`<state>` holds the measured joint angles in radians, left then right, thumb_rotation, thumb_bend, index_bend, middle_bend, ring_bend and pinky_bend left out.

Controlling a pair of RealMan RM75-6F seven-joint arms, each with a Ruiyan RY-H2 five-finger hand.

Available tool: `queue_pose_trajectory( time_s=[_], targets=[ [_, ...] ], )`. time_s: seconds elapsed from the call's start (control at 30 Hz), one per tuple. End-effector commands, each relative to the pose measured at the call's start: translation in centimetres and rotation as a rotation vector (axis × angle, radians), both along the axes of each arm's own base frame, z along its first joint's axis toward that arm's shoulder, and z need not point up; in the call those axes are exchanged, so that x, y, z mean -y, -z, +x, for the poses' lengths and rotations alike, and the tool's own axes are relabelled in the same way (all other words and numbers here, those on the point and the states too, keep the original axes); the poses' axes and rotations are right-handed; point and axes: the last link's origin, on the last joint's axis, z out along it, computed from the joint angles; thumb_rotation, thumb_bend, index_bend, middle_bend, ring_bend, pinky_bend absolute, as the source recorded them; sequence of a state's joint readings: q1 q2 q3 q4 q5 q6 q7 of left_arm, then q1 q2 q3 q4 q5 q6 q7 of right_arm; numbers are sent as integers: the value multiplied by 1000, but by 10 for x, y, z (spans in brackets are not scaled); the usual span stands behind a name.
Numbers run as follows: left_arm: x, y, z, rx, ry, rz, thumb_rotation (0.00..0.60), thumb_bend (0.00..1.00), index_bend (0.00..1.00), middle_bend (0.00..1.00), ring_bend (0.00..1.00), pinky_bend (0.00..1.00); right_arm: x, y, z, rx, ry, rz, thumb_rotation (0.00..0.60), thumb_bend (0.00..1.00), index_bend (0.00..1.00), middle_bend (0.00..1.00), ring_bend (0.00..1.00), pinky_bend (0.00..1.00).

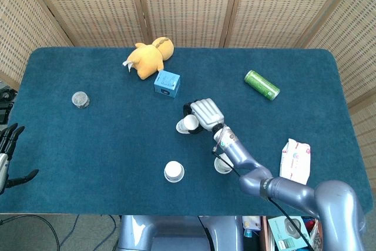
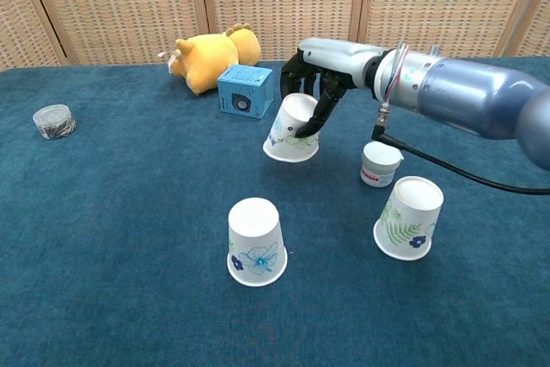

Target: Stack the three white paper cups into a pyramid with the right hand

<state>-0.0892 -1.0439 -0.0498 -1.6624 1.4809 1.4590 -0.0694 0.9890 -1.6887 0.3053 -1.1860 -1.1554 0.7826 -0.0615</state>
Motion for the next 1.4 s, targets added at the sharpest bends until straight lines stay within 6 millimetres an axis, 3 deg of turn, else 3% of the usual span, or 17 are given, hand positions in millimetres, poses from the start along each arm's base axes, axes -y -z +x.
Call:
queue_pose_trajectory(
  time_s=[0.03, 0.2, 0.33, 0.47, 0.83, 1.4],
  targets=[
    [1, 0, 2, 2, 12, -5, 600, 182, 0, 0, 0, 0, -39, -51, 4, 2, -137, 3, 600, 352, 547, 571, 462, 510],
    [5, 1, 7, 11, 42, -14, 600, 182, 0, 0, 0, 0, -86, -83, -3, -58, -247, 23, 600, 352, 547, 571, 462, 510],
    [8, 2, 10, 12, 63, -22, 600, 182, 0, 0, 0, 0, -110, -89, -15, -133, -308, 30, 600, 351, 547, 571, 462, 510],
    [8, 2, 11, 12, 73, -22, 600, 182, 0, 0, 0, 0, -122, -86, -25, -169, -317, 50, 600, 352, 547, 571, 462, 510],
    [9, 3, 12, 13, 81, -29, 600, 182, 0, 0, 0, 0, -131, -68, -38, -210, -343, 67, 600, 353, 547, 571, 462, 510],
    [9, 5, 12, 7, 80, -40, 600, 183, 0, 0, 0, 0, -131, -36, -35, -289, -385, 87, 600, 353, 547, 569, 462, 510]
  ],
)
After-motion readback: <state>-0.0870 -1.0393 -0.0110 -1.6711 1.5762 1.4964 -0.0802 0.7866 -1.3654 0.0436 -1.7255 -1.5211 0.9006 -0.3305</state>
